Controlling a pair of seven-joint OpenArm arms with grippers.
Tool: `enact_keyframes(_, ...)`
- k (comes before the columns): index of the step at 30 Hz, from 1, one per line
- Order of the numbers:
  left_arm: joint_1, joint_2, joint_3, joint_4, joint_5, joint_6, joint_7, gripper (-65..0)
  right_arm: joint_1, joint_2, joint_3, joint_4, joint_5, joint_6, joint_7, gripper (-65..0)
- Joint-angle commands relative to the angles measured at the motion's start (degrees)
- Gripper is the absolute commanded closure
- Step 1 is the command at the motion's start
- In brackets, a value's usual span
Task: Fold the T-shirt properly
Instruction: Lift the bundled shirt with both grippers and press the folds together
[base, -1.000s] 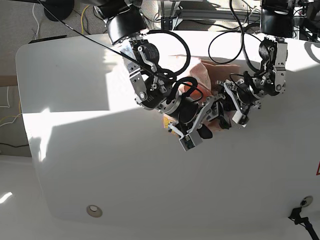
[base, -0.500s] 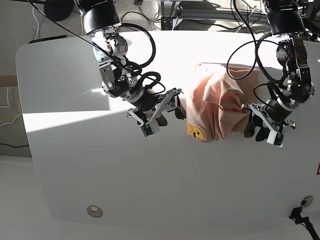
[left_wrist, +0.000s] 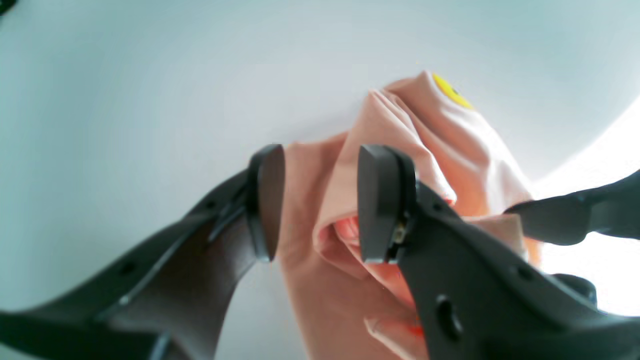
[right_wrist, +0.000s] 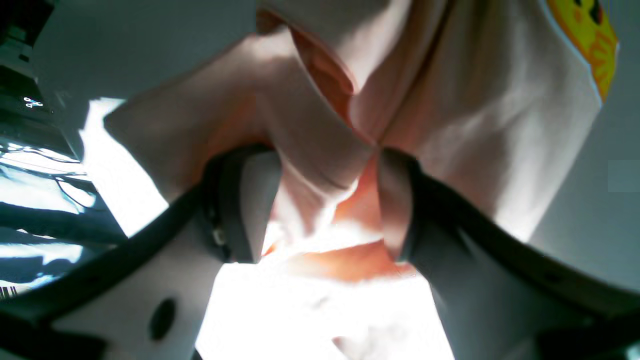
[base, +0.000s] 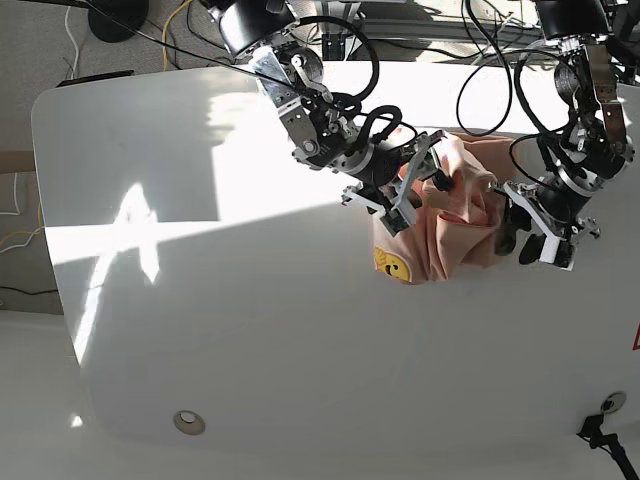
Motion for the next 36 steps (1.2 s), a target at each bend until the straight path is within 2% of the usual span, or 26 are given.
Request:
enact_keyframes(1,-0.8,-0.8,-1.0,2.0,-0.3,0.3,-1.3,-22.3,2.0,-2.3,-2.0,-2.3,1.0,0.7,2.2,-32.7)
enact_keyframes(4,-1.0,-0.9,-1.0,2.7,-0.3,0.3,-1.3,-22.3,4.0,-2.3,-5.6,-3.8,1.2,0.7,3.8,-32.8)
enact_keyframes(10,-0.7,-0.8,-1.0,2.6,-0.3,0.3,-1.3,-22.3,9.3,-2.3,-5.7,-3.8,1.1,0.7,3.8,-32.7)
enact_keyframes(13,0.2,-0.7,0.5,2.5,-0.2,0.3,-0.9,-22.3,12.9,-0.9,-2.1,-4.0,0.8,0.7,3.8,-32.7)
enact_keyframes(17,3.4,-1.1,3.8,2.5,-0.2,0.3,-0.9,-22.3,13.6,-0.7,2.4,-4.1,0.8,0.7,3.8,-32.7)
enact_keyframes(20,6.1,-1.1,6.2,2.5,-0.2,0.3,-0.9,-22.3,13.2,0.7,2.5,-4.1,0.9,0.7,3.8,-32.6)
enact_keyframes(23,7.4,-1.1,7.8,2.6,-0.2,0.3,-1.0,-22.3,10.6,0.8,2.5,-4.1,0.8,0.7,3.7,-31.6)
enact_keyframes(25,7.4,-1.1,7.8,2.6,-0.2,0.3,-1.2,-22.3,9.5,0.9,2.5,-4.1,0.8,0.7,3.7,-24.6)
enact_keyframes(29,6.6,-0.8,7.9,2.4,-0.2,0.3,-1.3,-22.3,6.2,1.2,2.6,-4.1,0.8,0.8,3.8,0.0)
enact_keyframes(32,3.8,-0.6,8.1,1.6,-0.1,0.3,-1.3,-22.3,4.8,3.0,2.4,-4.5,0.8,1.2,3.8,0.0)
enact_keyframes(36,0.4,-0.6,13.5,-2.0,-0.1,0.3,-1.2,-22.3,3.4,4.8,2.6,-7.7,0.8,1.2,3.9,0.0)
